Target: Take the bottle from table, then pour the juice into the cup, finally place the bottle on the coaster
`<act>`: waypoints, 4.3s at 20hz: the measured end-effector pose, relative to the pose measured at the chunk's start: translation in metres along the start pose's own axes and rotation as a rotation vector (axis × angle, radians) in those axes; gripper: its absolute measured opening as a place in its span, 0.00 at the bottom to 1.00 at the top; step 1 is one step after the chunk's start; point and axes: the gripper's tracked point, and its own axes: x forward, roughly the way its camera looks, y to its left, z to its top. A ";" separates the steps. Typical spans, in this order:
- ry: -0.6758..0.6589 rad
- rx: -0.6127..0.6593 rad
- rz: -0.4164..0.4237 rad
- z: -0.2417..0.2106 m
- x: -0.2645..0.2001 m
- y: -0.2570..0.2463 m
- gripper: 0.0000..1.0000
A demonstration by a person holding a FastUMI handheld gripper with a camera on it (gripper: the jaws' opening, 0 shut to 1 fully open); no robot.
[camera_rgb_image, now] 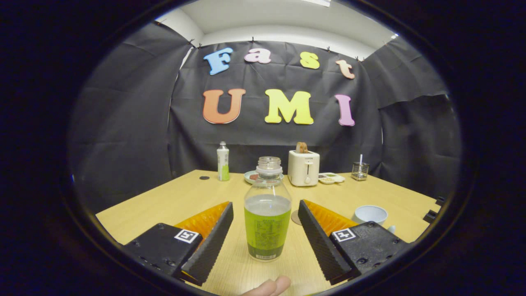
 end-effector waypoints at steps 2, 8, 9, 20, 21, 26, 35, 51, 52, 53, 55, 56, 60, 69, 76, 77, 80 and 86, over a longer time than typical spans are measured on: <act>0.022 0.007 0.019 -0.011 0.014 0.005 1.00; 0.002 -0.006 0.028 -0.023 0.039 0.005 1.00; -0.007 -0.006 0.008 -0.021 0.042 0.003 1.00; -0.015 0.158 0.100 0.026 0.018 0.025 0.77; -0.019 0.214 0.132 0.032 0.015 0.029 0.77; -0.009 0.406 0.187 0.048 0.005 0.022 0.77; 0.126 0.890 0.261 0.037 0.007 0.015 0.76; 0.159 1.619 0.417 0.054 -0.019 -0.045 0.75; 0.160 1.643 0.411 0.054 -0.017 -0.049 0.75; 0.158 1.668 0.419 0.057 -0.018 -0.053 0.76; 0.123 1.738 0.441 0.064 -0.018 -0.062 0.76; 0.102 1.787 0.448 0.067 -0.017 -0.065 0.76; 0.114 1.926 0.456 0.061 -0.022 -0.069 0.76; 0.138 1.992 0.509 0.085 -0.018 -0.080 0.76; 0.110 2.103 0.563 0.114 -0.021 -0.093 0.76; 0.108 2.121 0.561 0.116 -0.021 -0.094 0.76; 0.119 2.158 0.556 0.120 -0.022 -0.099 0.76; 0.103 2.222 0.554 0.128 -0.019 -0.115 0.76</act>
